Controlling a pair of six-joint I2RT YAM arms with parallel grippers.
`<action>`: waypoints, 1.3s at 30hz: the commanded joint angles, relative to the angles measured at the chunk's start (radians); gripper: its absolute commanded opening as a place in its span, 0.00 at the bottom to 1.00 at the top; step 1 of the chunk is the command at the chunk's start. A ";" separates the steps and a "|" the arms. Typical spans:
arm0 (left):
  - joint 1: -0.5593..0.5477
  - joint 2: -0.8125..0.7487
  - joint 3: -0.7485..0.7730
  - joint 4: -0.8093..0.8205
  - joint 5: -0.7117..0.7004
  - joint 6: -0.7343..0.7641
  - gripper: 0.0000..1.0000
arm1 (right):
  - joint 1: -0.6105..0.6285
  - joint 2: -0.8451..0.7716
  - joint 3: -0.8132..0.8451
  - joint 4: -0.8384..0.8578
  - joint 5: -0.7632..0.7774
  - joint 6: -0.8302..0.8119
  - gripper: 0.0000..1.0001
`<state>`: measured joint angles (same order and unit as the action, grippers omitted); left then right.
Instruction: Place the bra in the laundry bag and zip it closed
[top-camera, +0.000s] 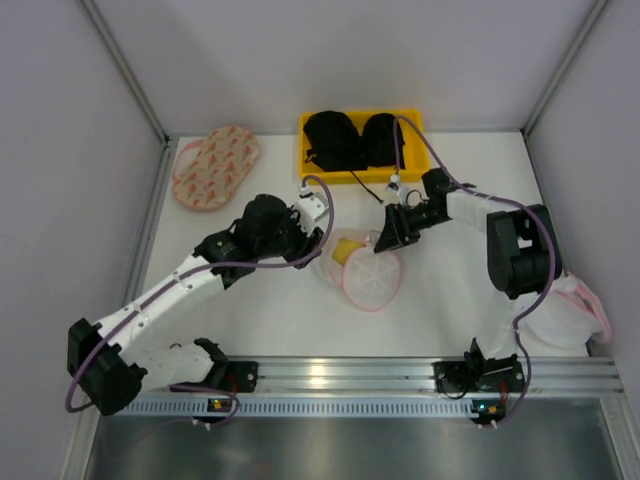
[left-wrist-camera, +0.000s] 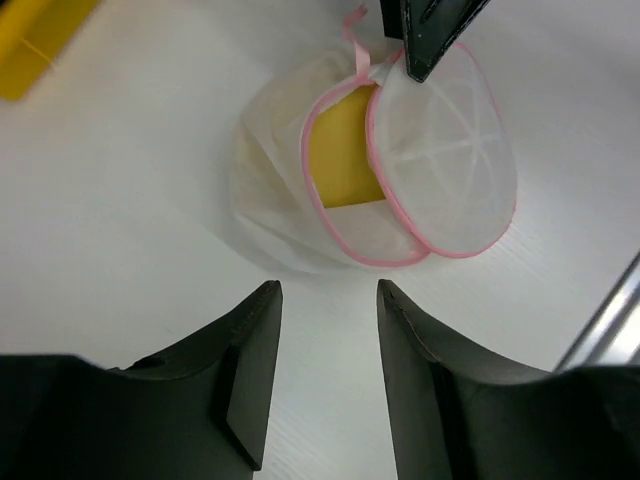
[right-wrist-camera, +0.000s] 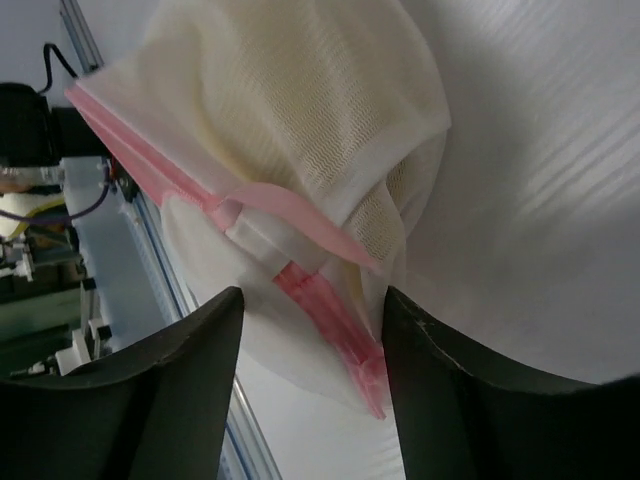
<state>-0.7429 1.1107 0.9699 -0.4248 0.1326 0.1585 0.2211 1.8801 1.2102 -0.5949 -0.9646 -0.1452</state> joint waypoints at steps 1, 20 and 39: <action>0.079 0.095 0.059 -0.080 0.295 -0.273 0.49 | 0.003 -0.071 -0.081 0.043 -0.036 0.015 0.55; 0.195 0.698 0.446 0.093 0.321 -0.395 0.38 | -0.017 -0.386 -0.327 0.082 -0.094 0.262 0.63; 0.260 0.397 -0.148 0.058 0.680 -0.284 0.71 | -0.031 -0.386 -0.152 0.153 0.038 0.303 0.70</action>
<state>-0.4854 1.4525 0.8410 -0.4046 0.7612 -0.1326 0.1677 1.4822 1.0172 -0.4797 -0.9348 0.1497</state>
